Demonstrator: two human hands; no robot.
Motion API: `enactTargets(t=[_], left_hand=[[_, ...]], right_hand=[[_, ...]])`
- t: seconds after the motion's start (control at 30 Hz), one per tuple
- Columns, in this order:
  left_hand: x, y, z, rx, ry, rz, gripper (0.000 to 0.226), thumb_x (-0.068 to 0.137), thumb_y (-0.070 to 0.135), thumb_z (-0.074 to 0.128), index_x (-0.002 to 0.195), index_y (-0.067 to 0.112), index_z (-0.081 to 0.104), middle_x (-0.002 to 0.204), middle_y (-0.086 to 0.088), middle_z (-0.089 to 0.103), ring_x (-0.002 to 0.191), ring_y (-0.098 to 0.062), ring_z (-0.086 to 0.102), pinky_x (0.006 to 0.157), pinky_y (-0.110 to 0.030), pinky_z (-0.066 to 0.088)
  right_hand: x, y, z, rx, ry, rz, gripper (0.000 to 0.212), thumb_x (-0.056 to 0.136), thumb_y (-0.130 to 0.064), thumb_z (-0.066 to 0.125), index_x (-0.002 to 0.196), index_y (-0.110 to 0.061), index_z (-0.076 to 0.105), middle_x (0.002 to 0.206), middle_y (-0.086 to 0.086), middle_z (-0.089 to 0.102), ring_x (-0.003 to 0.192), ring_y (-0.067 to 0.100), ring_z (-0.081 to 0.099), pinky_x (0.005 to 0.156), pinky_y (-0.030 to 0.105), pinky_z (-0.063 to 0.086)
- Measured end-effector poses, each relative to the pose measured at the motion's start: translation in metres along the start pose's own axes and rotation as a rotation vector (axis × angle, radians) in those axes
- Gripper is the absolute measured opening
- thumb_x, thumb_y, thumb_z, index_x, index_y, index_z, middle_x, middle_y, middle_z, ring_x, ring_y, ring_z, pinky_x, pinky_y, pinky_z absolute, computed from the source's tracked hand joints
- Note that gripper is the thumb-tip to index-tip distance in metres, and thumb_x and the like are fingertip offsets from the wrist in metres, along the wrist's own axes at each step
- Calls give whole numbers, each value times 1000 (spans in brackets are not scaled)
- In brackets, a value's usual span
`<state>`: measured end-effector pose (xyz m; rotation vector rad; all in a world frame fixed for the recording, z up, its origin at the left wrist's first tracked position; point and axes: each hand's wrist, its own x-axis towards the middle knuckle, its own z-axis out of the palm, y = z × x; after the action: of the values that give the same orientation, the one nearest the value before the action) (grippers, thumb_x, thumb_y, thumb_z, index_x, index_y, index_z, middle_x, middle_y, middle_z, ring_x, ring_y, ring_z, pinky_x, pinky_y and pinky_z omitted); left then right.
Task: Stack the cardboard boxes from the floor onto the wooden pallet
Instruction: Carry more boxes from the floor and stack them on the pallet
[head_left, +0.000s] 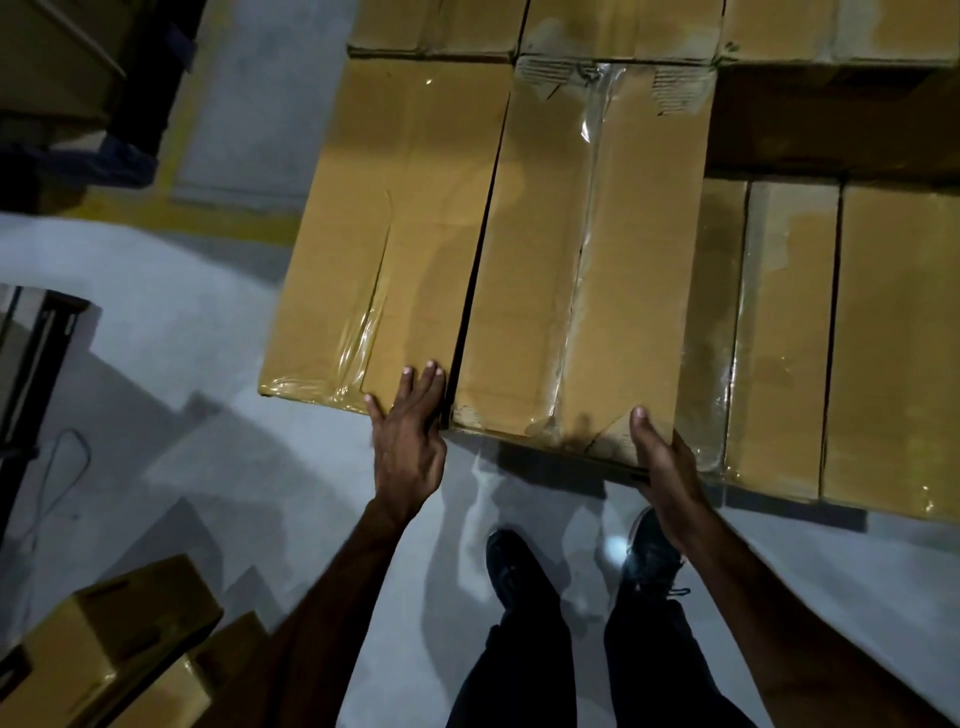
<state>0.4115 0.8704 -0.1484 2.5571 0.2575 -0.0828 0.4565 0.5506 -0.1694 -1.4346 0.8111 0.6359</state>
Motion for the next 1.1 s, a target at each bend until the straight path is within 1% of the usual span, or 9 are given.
enactTargets(t=[0.07, 0.23, 0.53, 0.6, 0.7, 0.8, 0.87, 0.93, 1.1], left_hand=[[-1, -4, -5, -41, -31, 24, 90, 73, 17, 32, 163, 17, 38, 172, 5, 29, 163, -22, 12, 123, -72, 0], [-2, -10, -16, -80, -78, 67, 95, 67, 0, 41, 161, 14, 41, 171, 2, 31, 162, -24, 15, 126, -69, 4], [0, -2, -19, -80, -98, -6, 95, 66, -1, 37, 160, 15, 43, 169, 3, 35, 162, -23, 17, 129, -61, 3], [0, 0, -21, -83, -103, -14, 93, 68, -2, 38, 159, 14, 45, 168, 1, 36, 161, -25, 19, 129, -62, 7], [-6, 4, -23, -109, -90, -20, 82, 75, 3, 39, 156, 11, 48, 165, -2, 42, 158, -24, 26, 128, -61, 20], [-20, 21, -30, -192, -32, -7, 56, 101, 24, 35, 150, 6, 54, 156, -11, 53, 148, -19, 42, 121, -50, 40], [-33, 42, -41, -244, -14, -23, 48, 108, 27, 40, 147, 4, 58, 150, -14, 59, 141, -21, 52, 115, -48, 47], [-51, 69, -56, -287, -1, -3, 44, 103, 13, 51, 145, 1, 58, 147, -14, 61, 137, -25, 58, 112, -48, 50], [-84, 147, -105, -439, 1, -52, 46, 101, 7, 59, 146, 6, 58, 144, 4, 59, 133, -4, 53, 116, -31, 45]], right_hand=[[1, 0, 5, -34, 10, 2, 144, 48, -102, 69, 164, -25, 31, 168, 5, 36, 150, 36, 39, 118, 64, 36], [13, 13, 7, 7, 74, -20, 139, 46, -100, 72, 160, -28, 38, 164, 3, 43, 148, 35, 43, 116, 65, 39], [12, 3, -1, -156, 1, -31, 143, 44, -105, 65, 160, -28, 36, 164, 7, 42, 146, 37, 44, 116, 65, 39], [3, -9, -1, -255, -24, -50, 140, 47, -105, 62, 160, -28, 36, 162, 9, 46, 143, 39, 48, 113, 66, 43], [-11, -21, -9, -360, -65, -62, 116, 60, -98, 62, 155, -32, 44, 154, 8, 54, 134, 38, 55, 108, 67, 48], [-31, -33, -20, -439, -81, -83, 126, 52, -102, 62, 156, -36, 41, 156, 2, 52, 136, 34, 55, 109, 64, 48], [-56, -48, -25, -457, -52, -100, 110, 73, -85, 67, 162, -29, 34, 163, 5, 44, 142, 34, 49, 115, 59, 43], [-87, -63, -28, -439, -24, -137, 86, 95, -60, 66, 164, -22, 31, 166, 7, 41, 145, 33, 47, 118, 54, 40], [-168, -96, -39, -361, -23, -246, 68, 103, -40, 64, 162, -18, 37, 162, 7, 45, 143, 28, 49, 114, 40, 41]])
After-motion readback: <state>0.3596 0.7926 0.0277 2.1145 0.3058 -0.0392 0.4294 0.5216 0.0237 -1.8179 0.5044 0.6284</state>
